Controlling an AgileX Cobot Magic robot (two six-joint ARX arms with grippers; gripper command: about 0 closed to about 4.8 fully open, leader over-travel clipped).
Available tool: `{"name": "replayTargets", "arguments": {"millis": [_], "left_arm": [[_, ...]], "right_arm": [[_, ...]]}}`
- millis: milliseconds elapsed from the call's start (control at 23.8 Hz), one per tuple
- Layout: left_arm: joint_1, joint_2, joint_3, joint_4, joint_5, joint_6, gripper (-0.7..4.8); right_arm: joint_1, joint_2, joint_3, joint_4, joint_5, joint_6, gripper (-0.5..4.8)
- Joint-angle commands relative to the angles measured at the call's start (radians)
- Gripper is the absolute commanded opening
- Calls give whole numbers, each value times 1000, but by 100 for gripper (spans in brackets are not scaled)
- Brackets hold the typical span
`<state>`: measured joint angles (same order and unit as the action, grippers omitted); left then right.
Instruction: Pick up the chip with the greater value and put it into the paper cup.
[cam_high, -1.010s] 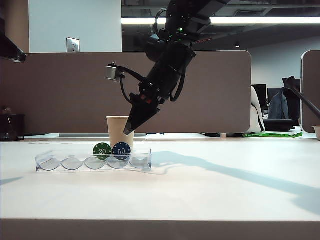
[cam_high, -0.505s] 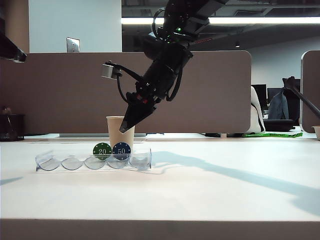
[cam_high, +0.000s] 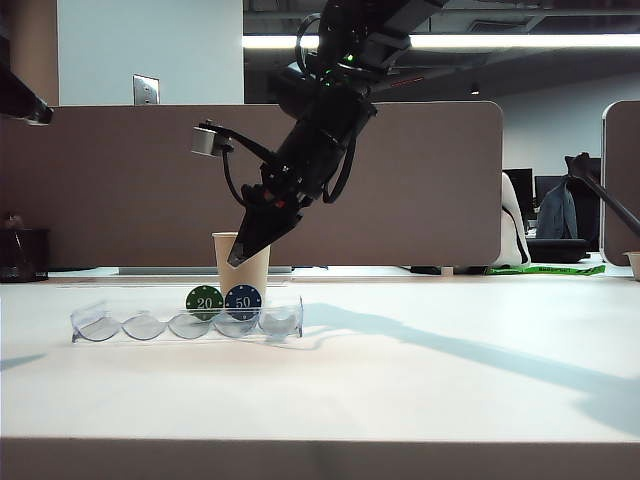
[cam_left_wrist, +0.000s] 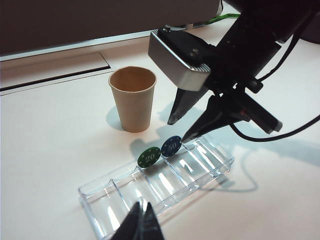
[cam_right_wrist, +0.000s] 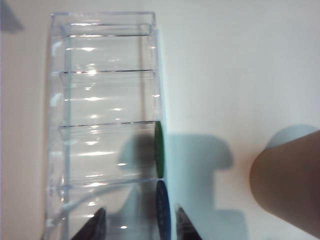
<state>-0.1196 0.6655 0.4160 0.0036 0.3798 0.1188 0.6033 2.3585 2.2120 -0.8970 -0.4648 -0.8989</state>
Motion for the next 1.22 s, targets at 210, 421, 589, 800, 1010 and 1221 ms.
{"name": "replayTargets", "arguments": {"millis": [210, 421, 589, 800, 1010, 1221], "left_arm": [[0, -1, 5, 13, 6, 2, -5], [0, -1, 5, 13, 6, 2, -5], [0, -1, 5, 13, 6, 2, -5], [0, -1, 5, 13, 6, 2, -5], [0, -1, 5, 13, 6, 2, -5], [0, -1, 5, 13, 6, 2, -5]], "right_arm": [[0, 11, 2, 62, 3, 9, 180], [-1, 31, 2, 57, 3, 9, 180], [-1, 34, 2, 42, 7, 8, 178], [-3, 36, 2, 42, 29, 8, 178], [-11, 37, 2, 50, 30, 8, 176], [-11, 37, 2, 57, 30, 8, 176]]}}
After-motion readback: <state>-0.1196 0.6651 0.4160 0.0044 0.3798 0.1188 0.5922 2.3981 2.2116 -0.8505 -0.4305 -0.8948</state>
